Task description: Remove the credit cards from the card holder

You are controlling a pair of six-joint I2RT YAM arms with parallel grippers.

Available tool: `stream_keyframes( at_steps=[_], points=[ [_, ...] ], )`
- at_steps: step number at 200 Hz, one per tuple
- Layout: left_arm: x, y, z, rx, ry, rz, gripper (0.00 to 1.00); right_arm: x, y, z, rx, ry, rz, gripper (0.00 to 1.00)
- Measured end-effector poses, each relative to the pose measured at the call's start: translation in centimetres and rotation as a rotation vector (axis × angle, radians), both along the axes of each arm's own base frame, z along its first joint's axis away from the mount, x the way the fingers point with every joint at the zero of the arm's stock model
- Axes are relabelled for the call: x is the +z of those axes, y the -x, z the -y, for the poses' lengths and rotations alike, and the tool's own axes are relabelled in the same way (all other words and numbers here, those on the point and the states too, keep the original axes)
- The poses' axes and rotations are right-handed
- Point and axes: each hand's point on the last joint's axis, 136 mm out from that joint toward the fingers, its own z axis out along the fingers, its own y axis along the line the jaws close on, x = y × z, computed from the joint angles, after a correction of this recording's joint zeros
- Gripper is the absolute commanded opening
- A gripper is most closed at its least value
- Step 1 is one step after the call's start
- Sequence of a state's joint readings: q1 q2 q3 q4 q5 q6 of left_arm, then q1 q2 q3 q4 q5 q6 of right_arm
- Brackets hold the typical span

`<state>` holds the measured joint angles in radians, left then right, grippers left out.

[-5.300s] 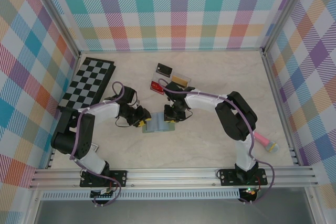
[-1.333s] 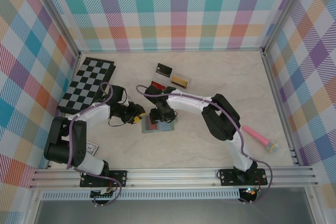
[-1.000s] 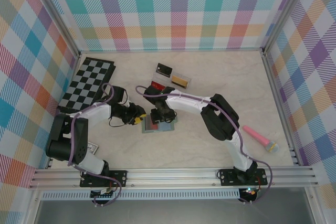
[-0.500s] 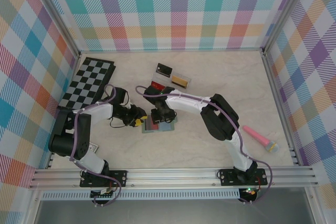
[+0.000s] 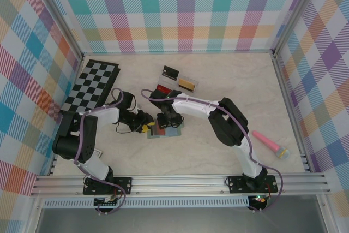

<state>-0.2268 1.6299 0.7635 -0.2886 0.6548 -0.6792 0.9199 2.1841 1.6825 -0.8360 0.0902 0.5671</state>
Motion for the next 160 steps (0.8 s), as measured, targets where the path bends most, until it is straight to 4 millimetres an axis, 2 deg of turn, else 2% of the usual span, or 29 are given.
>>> stream_keyframes(
  at_steps=[160],
  points=[
    [0.20, -0.43, 0.51, -0.046, 0.026, 0.048, 0.24, 0.02, 0.02, 0.12, -0.010, -0.040, -0.019, 0.49]
  ],
)
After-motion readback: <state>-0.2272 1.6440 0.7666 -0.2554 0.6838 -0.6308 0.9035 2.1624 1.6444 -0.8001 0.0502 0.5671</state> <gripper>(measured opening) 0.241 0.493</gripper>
